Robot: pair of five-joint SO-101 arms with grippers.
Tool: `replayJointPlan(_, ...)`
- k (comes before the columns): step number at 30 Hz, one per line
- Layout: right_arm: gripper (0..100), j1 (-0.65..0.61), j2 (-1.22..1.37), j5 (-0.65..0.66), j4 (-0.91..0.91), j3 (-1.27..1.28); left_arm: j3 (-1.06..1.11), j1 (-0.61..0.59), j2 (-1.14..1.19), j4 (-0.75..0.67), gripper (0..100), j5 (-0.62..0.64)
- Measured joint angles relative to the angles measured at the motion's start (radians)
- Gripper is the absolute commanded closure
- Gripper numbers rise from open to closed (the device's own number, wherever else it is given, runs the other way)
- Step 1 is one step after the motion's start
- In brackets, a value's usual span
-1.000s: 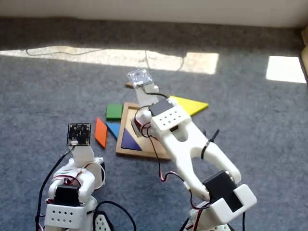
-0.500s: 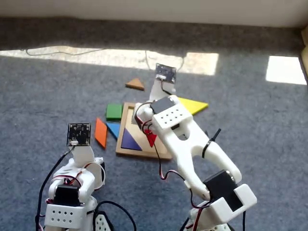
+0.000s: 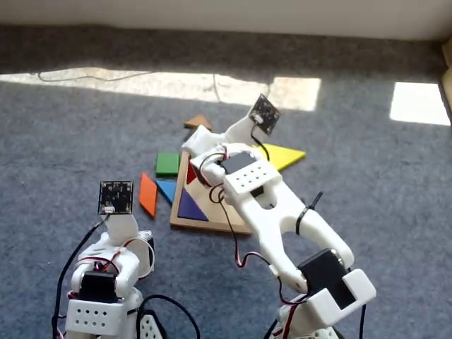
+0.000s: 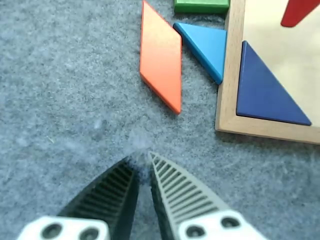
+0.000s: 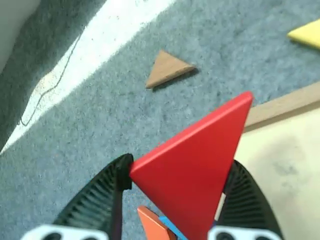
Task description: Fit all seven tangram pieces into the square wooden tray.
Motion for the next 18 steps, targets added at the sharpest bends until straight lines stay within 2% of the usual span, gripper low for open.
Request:
replayJointPlan(5, 86.7, 0.000, 0.000, -0.014, -0.023, 0.008, 0.000, 0.000, 0.000, 0.000, 100, 0.000)
replayJointPlan(13, 86.5, 0.008, 0.000, -0.132, -0.028, 0.048, 0.000, 0.000, 0.000, 0.000, 100, 0.000)
replayJointPlan(15, 82.1, 0.014, 0.000, -0.133, -0.028, 0.055, 0.000, 0.000, 0.000, 0.000, 100, 0.000)
replayJointPlan(18, 69.0, 0.021, 0.000, -0.133, -0.028, 0.084, 0.000, 0.000, 0.000, 0.000, 100, 0.000)
